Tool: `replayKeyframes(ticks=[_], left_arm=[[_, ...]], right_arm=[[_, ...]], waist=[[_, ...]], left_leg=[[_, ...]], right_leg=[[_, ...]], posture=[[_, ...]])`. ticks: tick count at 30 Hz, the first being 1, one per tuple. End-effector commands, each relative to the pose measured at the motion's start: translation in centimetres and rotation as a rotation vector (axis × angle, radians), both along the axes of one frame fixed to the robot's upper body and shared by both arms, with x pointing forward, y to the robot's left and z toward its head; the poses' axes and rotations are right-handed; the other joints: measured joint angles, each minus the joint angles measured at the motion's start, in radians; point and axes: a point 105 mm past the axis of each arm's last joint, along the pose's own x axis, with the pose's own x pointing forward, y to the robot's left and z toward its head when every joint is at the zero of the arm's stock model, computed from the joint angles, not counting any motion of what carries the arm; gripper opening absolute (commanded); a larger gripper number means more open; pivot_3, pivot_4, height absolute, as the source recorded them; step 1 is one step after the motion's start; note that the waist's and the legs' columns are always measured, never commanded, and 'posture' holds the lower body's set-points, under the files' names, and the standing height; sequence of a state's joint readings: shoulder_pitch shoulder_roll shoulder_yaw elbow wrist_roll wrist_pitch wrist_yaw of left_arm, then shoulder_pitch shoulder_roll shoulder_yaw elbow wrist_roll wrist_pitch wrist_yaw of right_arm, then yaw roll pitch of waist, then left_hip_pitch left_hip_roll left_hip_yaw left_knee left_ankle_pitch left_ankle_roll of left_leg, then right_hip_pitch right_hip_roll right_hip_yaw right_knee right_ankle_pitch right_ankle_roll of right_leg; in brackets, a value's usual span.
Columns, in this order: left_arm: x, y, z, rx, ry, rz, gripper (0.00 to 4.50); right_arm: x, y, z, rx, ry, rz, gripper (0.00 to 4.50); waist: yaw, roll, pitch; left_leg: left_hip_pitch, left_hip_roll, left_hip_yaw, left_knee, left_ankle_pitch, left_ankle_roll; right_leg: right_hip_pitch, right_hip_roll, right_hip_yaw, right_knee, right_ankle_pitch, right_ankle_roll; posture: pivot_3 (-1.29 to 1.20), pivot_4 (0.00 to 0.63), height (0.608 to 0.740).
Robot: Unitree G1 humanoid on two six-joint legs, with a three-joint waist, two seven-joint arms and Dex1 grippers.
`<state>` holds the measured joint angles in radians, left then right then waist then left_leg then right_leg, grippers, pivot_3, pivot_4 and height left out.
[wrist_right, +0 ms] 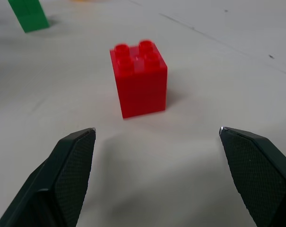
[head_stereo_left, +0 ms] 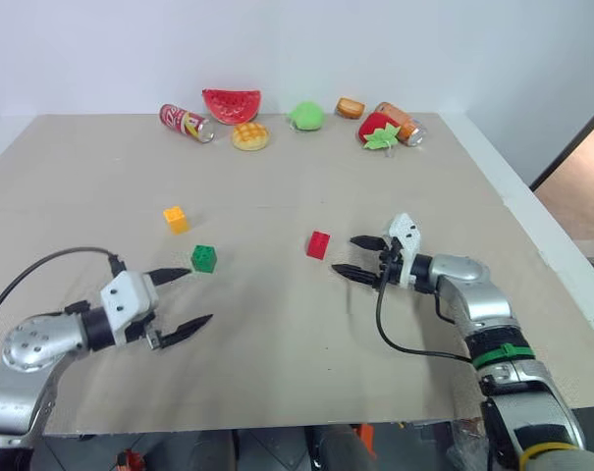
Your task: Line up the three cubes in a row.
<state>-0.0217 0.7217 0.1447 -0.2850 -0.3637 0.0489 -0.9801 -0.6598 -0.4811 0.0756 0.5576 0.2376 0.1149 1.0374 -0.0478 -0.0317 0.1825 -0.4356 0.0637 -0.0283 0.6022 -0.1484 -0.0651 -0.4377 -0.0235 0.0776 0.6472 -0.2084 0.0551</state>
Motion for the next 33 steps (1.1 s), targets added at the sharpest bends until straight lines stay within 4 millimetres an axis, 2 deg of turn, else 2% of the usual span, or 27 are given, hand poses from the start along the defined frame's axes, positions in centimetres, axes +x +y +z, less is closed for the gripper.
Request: replayKeyframes(ticks=[1,5,17,27,33], left_arm=[[-0.1,-1.7,1.2,-0.021,-0.036,-0.095,4.47],[-0.1,-2.5,1.3,-0.029,-0.034,-0.14,4.47],[0.2,-2.3,0.9,-0.061,-0.022,-0.106,4.47],[0.2,-1.7,0.4,-0.084,-0.003,-0.058,4.5],[0.2,-0.4,-0.1,-0.091,0.031,-0.02,4.5]], right_arm=[[0.5,0.9,0.6,-0.011,-0.041,0.037,4.36],[1.2,1.5,0.6,0.004,-0.046,0.041,4.36],[1.7,3.3,0.5,0.046,-0.044,0.056,4.36],[1.4,4.0,0.1,0.062,-0.045,0.071,1.2],[0.7,3.9,-0.2,0.017,-0.045,0.105,1.2]], waist=[[0.0,0.0,0.0],[-0.001,0.0,0.0],[-0.002,0.0,0.0],[-0.003,0.0,0.0],[-0.003,0.0,0.0]], left_leg=[[0.0,0.0,0.0,0.0,0.0,0.0],[0.0,0.0,0.0,-0.001,0.0,0.0],[0.002,0.0,0.0,0.0,0.0,0.001],[0.004,0.0,0.0,-0.001,0.0,0.001],[0.004,0.0,0.0,-0.001,0.0,0.001]], right_leg=[[0.0,0.0,0.0,0.0,0.0,0.0],[0.0,0.001,0.0,0.0,0.0,0.001],[0.002,0.001,0.001,0.001,0.0,0.001],[0.002,0.001,0.002,0.002,0.001,0.001],[0.002,0.002,0.002,0.002,0.001,0.001]], posture=[[0.0,0.15,0.74],[0.0,0.15,0.74],[0.0,0.15,0.74],[0.0,0.15,0.74],[0.0,0.15,0.74]])
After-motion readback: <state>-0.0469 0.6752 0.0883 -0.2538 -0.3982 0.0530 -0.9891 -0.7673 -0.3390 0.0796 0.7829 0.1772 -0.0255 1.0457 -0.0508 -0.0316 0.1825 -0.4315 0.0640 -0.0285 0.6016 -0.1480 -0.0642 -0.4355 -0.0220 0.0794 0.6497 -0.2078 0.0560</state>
